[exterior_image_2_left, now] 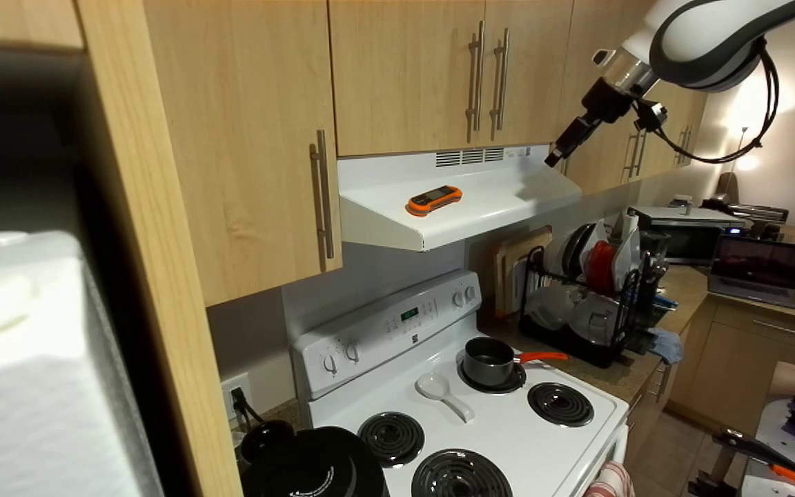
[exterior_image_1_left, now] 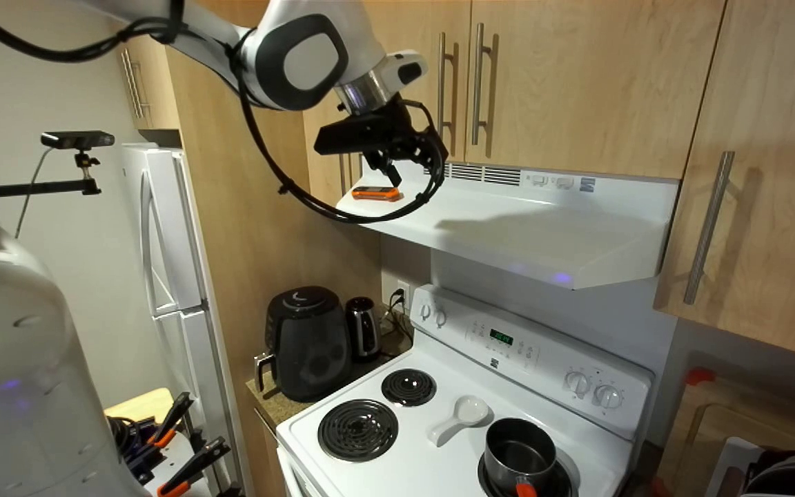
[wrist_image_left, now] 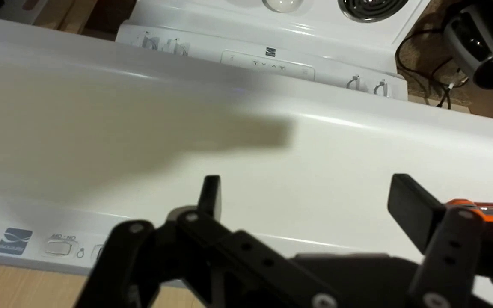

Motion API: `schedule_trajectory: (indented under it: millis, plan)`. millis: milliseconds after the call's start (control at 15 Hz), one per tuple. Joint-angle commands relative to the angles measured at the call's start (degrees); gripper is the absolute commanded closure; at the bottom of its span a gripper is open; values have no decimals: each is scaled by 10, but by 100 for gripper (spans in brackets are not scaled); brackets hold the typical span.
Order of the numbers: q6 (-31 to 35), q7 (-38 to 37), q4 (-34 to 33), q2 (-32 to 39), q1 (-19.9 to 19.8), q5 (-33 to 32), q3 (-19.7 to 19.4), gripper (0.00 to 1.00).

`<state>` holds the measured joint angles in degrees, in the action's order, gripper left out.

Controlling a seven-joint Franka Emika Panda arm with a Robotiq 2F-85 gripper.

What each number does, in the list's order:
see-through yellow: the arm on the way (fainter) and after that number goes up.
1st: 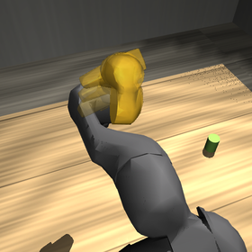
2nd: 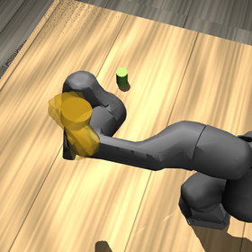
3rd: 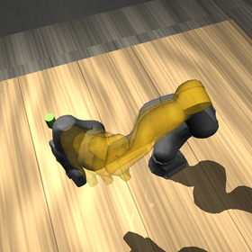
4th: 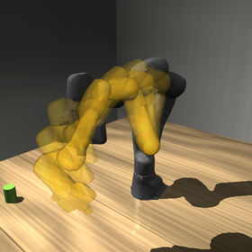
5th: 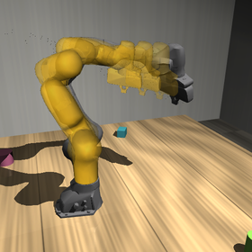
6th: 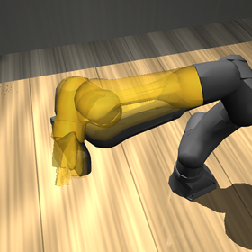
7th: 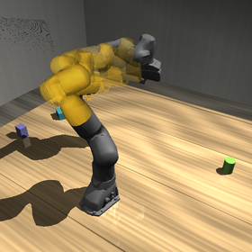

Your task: Open the left cabinet door

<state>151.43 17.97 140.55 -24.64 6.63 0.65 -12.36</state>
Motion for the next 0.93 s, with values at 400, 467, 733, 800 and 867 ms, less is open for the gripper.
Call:
schedule_trajectory:
  millis: [400,467,733,800,867]
  plan:
    - [38,29,-39,40,14,51,-2,0]
    - [40,30,-41,41,15,55,-3,0]
    - [39,33,-52,49,17,66,-2,0]
    - [39,33,-54,51,17,67,-2,0]
    - [40,32,-55,52,16,68,-1,0]
